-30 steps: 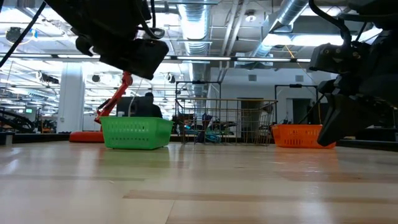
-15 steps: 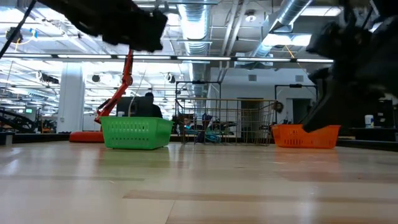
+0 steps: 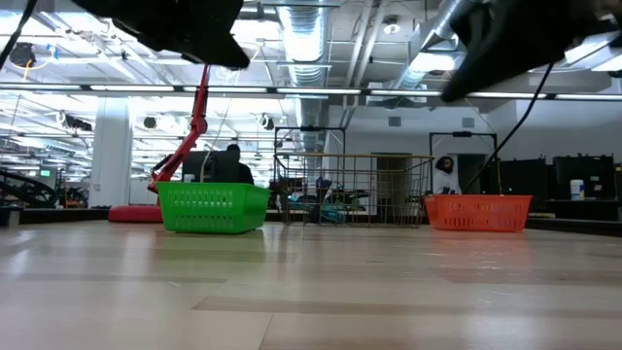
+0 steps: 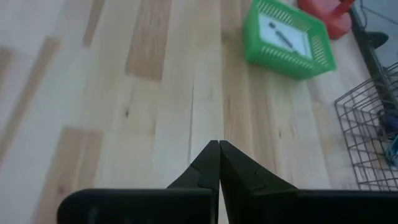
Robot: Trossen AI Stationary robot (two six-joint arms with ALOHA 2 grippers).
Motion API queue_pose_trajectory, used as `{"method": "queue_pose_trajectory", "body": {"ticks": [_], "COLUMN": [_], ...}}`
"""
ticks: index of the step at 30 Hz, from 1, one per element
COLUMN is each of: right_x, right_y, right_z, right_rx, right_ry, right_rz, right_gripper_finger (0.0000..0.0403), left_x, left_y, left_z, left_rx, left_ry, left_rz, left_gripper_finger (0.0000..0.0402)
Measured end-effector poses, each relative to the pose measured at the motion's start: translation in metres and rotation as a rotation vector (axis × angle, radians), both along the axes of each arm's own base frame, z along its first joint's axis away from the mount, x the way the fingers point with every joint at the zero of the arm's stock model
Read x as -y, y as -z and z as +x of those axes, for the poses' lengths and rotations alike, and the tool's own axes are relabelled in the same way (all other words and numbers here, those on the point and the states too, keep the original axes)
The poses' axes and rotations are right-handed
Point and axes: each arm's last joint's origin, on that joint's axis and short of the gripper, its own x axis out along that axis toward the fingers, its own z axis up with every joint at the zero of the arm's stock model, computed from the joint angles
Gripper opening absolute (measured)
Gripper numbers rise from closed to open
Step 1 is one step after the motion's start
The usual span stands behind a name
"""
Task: Pick and place items into bin
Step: Return to Home Position
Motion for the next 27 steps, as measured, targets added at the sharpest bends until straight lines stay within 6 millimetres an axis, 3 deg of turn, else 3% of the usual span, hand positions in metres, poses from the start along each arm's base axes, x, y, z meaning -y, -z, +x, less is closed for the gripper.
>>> {"method": "queue_pose_trajectory", "body": {"ticks": [6, 10, 14, 18, 22, 27], "right_x": [-0.006, -0.008, -0.011, -0.014, -0.015, -0.008], "right_y": [-0.039, -0.059, -0.075, -0.093, -0.114, -0.14], "right_z": [0.004, -0.002, -0.014, -0.031, -0.053, -0.088], "right_rx": [0.078, 0.12, 0.155, 0.178, 0.194, 0.249], "right_ry": [0.002, -0.017, -0.101, -0.229, -0.403, -0.556], "right_rz": [0.071, 0.102, 0.075, 0.107, 0.199, 0.252], "right_gripper_finger": [0.0, 0.0, 0.0, 0.0, 0.0, 0.0], "left_x": [0.03, 0.054, 0.066, 0.045, 0.001, -0.055], "left_y": [-0.002, -0.008, -0.026, -0.051, -0.074, -0.104], "left_z": [0.019, 0.04, 0.06, 0.075, 0.088, 0.088], "left_rx": [-0.263, -0.376, -0.35, -0.296, -0.254, -0.206], "left_ry": [0.168, 0.477, 0.831, 0.979, 1.075, 1.216], "left_rz": [-0.115, -0.182, -0.174, -0.14, -0.201, -0.31], "left_gripper_finger": [0.0146, 0.0146, 0.0146, 0.0146, 0.0146, 0.0146]}}
